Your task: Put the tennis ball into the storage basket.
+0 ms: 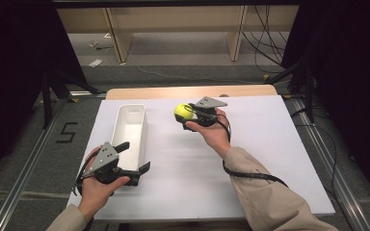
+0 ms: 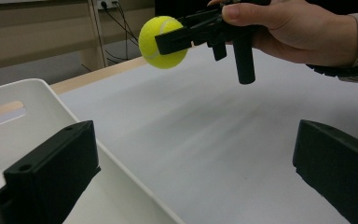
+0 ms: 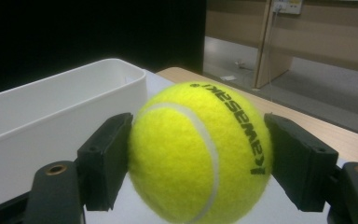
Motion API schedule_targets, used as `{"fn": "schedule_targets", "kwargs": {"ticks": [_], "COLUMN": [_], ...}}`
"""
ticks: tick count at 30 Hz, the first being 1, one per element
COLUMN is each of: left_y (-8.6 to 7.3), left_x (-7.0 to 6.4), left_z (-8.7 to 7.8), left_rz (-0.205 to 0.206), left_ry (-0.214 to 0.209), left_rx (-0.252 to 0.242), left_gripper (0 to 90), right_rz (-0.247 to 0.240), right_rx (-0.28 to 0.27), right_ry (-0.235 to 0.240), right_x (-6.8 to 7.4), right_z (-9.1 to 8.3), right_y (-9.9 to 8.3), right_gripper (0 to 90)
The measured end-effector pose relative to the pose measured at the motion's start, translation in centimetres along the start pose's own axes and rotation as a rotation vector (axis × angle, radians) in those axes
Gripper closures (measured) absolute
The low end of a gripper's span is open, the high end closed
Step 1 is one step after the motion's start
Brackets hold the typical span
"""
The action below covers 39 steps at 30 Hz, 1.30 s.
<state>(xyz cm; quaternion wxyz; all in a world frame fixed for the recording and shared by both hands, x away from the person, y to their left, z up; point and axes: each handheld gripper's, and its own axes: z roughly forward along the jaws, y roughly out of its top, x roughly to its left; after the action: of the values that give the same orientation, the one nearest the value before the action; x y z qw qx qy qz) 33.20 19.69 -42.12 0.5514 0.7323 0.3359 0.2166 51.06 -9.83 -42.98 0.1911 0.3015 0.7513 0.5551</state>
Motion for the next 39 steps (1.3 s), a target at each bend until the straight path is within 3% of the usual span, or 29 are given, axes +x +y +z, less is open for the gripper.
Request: {"fn": "schedule_targets", "kwargs": {"ticks": [39], "left_y": [0.0], "left_x": [0.0], "left_z": [0.0], "left_rz": [0.003], "left_ry": [-0.001], "left_rx": [-0.001], "left_gripper": [0.0], "right_rz": [-0.016], "right_rx": [-0.016], "right_ry": [0.055], "right_x": [1.9], "right_z": [1.0], "right_y": [0.9], "right_gripper": [27.3]}}
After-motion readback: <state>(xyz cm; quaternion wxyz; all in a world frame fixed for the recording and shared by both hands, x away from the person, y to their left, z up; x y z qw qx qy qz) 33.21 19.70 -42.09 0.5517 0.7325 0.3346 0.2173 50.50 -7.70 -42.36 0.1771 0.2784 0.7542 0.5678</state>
